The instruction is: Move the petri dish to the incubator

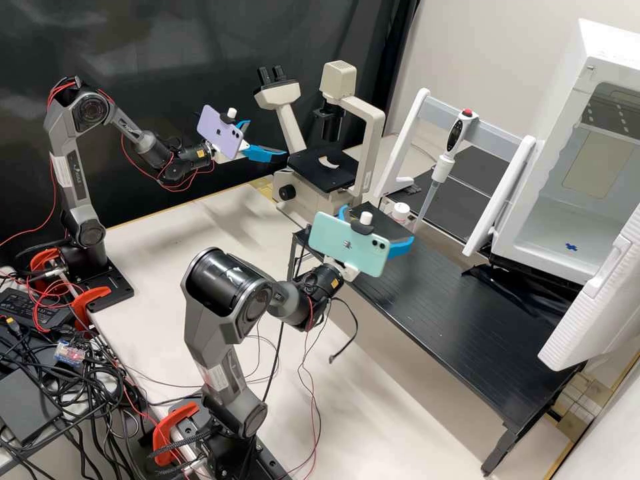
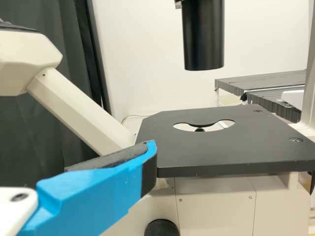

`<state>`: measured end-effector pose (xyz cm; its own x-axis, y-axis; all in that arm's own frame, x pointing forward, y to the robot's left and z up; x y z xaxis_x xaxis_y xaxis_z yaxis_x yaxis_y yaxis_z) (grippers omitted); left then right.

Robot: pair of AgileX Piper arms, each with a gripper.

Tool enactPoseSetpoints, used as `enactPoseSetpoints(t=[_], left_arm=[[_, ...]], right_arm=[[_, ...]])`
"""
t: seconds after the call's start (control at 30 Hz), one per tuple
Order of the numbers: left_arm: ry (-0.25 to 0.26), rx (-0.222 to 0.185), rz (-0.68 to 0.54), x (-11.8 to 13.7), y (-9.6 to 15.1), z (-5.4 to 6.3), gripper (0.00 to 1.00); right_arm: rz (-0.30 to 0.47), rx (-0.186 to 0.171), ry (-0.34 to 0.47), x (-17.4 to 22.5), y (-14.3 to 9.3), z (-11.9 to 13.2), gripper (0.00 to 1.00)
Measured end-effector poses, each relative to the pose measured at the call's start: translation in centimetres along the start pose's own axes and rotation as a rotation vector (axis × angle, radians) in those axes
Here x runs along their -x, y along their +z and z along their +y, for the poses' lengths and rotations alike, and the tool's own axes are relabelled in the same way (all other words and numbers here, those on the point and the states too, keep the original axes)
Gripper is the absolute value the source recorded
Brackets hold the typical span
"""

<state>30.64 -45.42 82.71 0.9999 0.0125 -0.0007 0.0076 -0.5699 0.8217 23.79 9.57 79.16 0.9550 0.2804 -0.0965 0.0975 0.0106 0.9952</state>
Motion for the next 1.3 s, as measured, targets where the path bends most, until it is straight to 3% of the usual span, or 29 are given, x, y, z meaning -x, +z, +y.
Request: enactPoseSetpoints(t=[0.23,0.43,0.73,1.07,1.1,1.3], left_arm=[[0.000,0.000,0.000,0.0,0.0,0.0,1.00],[0.000,0.000,0.000,0.0,0.0,0.0,1.00],[0.000,0.000,0.000,0.0,0.0,0.0,1.00],[0.000,0.000,0.000,0.0,0.0,0.0,1.00],[0.000,0.000,0.000,0.0,0.0,0.0,1.00],[0.000,0.000,0.000,0.0,0.0,0.0,1.00]], right_arm=[[0.054,0.045,-0.140,-0.2,-1.5,-4.1,1.00],[0.013,0.062,-0.202,-0.8,-0.5,-5.9,1.00],[-0.031,0.060,-0.176,-1.8,0.7,-5.5,1.00],[-0.050,0.032,-0.172,-2.3,1.1,-5.1,1.00],[-0.051,0.026,-0.168,-2.4,1.1,-5.0,0.00],[-0.060,0.010,-0.175,-2.7,1.2,-5.1,0.00]])
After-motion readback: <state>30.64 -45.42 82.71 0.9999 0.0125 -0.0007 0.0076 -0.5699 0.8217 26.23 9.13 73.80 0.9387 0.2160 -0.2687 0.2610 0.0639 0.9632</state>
